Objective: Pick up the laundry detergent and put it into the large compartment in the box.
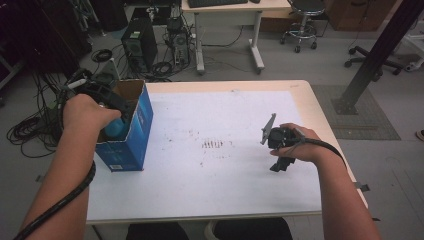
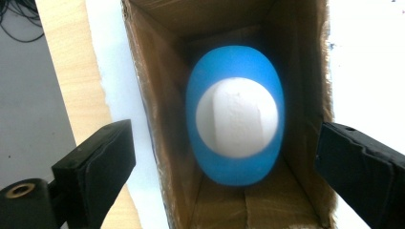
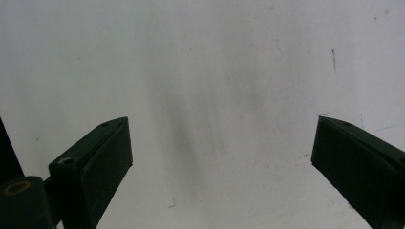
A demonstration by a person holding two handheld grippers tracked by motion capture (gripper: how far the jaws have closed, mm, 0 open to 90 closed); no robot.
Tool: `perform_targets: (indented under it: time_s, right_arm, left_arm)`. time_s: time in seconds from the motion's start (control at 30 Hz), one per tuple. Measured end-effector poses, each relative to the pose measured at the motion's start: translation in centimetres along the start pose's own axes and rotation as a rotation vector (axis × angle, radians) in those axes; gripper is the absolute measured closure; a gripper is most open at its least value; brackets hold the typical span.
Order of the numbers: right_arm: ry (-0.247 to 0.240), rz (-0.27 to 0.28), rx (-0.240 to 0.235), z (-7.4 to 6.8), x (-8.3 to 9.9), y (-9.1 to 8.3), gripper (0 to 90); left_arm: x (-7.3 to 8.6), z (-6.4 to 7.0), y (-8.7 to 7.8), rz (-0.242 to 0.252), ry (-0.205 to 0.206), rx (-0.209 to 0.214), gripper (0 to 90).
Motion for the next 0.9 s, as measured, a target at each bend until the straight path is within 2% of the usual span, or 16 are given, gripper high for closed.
perform_targets:
  time_s: [0.2,0.4,0.53,0.6,0.7,0.77,0.8,0.87,0.9]
  right_arm:
    - [-0.003,0.000,0.003,-0.1,0.0,0.0,6.5]
    - [0.002,-0.002,0.000,-0.2,-0.1,0.0,6.5]
    - [0.005,-0.001,0.000,-0.2,-0.1,0.0,6.5]
    - [0.004,-0.004,-0.001,-0.1,0.0,0.0,6.5]
    - [0.007,-0.002,0.000,-0.2,0.0,-0.1,6.5]
    - [0.006,-0.008,-0.002,-0.2,0.0,-0.1,6.5]
    - [0.005,-0.007,0.001,-0.1,0.1,-0.1,6.5]
    - [0.006,-0.005,0.002,-0.1,0.1,-0.2,6.5]
    - [0.005,-0.004,0.003,-0.1,0.2,-0.2,6.5]
  left_arm:
    - [0.2,0.1,-0.6,-0.002,0.013,0.010,0.8]
    - [0.3,0.6,-1.1,0.001,0.041,0.019,0.4]
    - [0.3,1.3,-1.9,0.023,0.075,0.025,0.4]
    - [0.4,1.9,-2.4,0.030,0.103,0.035,0.5]
    - [0.6,3.5,-3.7,0.060,0.189,0.045,0.4]
    - [0.7,4.4,-4.2,0.069,0.224,0.053,0.5]
    - [0.8,5.1,-4.6,0.086,0.262,0.057,0.5]
    - [1.1,6.1,-5.1,0.090,0.304,0.065,0.5]
    - [1.2,6.8,-5.5,0.095,0.340,0.062,0.5]
Point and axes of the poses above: each handheld gripper's, and its own axes: y roughly forward along the jaws, x roughly out of its underside, z roughly to its right, the point moved 3 cm from there along y, roughly forward along the jaws, and after that the axes turned 11 degrees about -y, right-handed, at the moved point
